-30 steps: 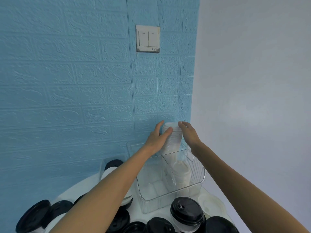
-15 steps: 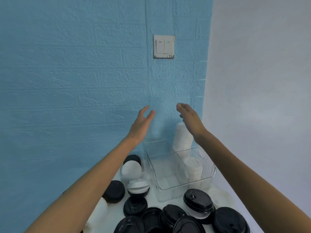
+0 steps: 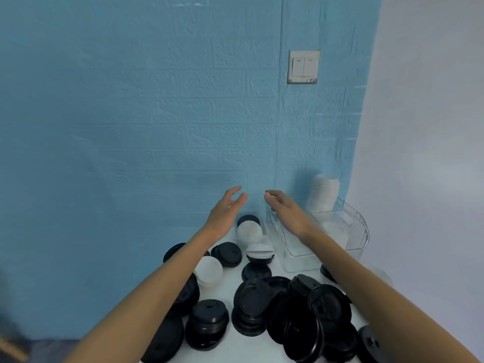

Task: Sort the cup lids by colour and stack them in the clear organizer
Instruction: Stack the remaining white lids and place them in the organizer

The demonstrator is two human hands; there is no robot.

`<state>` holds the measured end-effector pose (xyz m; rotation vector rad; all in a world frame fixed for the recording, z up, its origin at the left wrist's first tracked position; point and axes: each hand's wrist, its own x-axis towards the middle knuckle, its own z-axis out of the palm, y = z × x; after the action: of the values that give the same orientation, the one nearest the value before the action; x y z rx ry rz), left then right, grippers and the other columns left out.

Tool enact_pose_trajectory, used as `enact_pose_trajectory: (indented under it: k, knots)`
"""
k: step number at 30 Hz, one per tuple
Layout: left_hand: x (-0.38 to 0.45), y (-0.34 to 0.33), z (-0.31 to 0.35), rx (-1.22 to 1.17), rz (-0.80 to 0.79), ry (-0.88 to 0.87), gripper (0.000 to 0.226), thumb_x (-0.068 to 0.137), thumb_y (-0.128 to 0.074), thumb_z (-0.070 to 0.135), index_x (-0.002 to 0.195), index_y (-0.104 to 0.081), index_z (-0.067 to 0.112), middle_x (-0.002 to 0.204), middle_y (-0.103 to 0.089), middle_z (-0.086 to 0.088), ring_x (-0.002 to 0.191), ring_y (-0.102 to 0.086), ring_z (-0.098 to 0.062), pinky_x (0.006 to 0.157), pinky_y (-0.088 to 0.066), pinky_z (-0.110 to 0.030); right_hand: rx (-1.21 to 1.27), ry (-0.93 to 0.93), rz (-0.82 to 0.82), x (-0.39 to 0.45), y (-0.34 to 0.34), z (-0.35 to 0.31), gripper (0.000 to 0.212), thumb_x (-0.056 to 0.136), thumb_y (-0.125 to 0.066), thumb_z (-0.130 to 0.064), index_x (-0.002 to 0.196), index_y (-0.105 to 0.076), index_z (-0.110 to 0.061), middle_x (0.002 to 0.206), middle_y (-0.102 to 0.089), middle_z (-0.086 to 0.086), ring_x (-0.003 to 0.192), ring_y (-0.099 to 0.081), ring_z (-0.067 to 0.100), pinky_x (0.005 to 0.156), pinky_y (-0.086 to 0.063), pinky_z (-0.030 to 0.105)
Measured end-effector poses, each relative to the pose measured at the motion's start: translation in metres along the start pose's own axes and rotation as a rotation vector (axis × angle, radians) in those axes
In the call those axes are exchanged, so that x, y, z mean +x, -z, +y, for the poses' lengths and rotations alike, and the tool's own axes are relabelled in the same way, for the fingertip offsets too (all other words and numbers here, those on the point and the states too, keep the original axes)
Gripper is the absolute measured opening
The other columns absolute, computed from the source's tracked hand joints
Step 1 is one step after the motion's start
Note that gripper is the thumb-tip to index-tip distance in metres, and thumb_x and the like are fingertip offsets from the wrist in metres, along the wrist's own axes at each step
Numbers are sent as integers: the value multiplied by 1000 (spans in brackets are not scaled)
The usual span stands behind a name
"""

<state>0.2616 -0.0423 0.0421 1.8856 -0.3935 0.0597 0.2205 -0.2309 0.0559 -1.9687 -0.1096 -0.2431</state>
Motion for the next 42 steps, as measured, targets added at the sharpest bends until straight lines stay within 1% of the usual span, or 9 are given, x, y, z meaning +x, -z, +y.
enact_pose_trajectory:
  k: [3,8,13,18,24,30,35,39,42]
  knots:
    - [-23,12,-17,27,-1,39,54,97,-42,68,147,-39,49,144,-49,7,126,-48,-14,112,-40,-42,-20,-33,-58,-16,-20,10,48,104,-46,-51,144,-50,-26,135,-57,-4,124,-53,14,95,-36,27]
    - [-54,23,-47,100,-10,88,50,100,-45,62,147,-43,46,141,-52,4,126,-47,-12,111,-40,-40,-107,-49,-172,-37,-47,21,44,105,-45,-49,143,-50,-28,133,-55,-9,123,-49,9,100,-32,25]
    - [-62,36,-77,513,-46,52,50,95,-59,58,141,-52,39,140,-52,-1,129,-51,-17,107,-42,-36,-323,-11,-244,-33,-64,31,50,104,-46,-50,147,-48,-23,149,-52,-1,135,-49,17,109,-36,30]
    - [-64,49,-89,701,-266,187,76,80,-76,55,147,-43,41,145,-43,-4,131,-49,-23,110,-43,-39,-622,-17,-268,-17,-69,45,55,104,-47,-46,151,-41,-17,156,-41,11,142,-42,27,114,-32,36]
    - [-63,46,-98,784,-337,195,103,67,-88,47,153,-31,42,151,-38,-4,139,-41,-26,112,-42,-45,-816,-83,-281,-2,-73,62,59,100,-50,-47,150,-42,-16,156,-33,8,135,-46,33,111,-40,45]
    - [-61,43,-104,776,-321,134,106,65,-92,40,153,-32,40,143,-48,-3,133,-47,-25,108,-43,-41,-826,-107,-242,4,-76,66,45,92,-61,-50,124,-51,-20,132,-45,7,107,-58,31,91,-49,41]
    - [-63,39,-103,741,-294,106,103,67,-90,37,152,-33,39,142,-52,-1,130,-49,-23,106,-45,-39,-804,-61,-187,0,-77,69,32,93,-61,-45,112,-52,-21,123,-50,6,95,-59,27,87,-50,39]
    - [-64,40,-103,699,-277,133,105,58,-90,48,148,-38,35,143,-54,3,128,-52,-21,105,-47,-41,-686,-44,-123,-7,-75,66,39,89,-66,-46,118,-55,-22,118,-51,2,93,-56,23,81,-41,32]
    - [-66,39,-101,692,-276,136,97,52,-85,61,136,-45,35,131,-60,6,117,-56,-18,98,-51,-41,-599,-67,-134,-10,-71,64,54,86,-69,-52,129,-54,-24,125,-58,4,108,-57,23,85,-42,32]
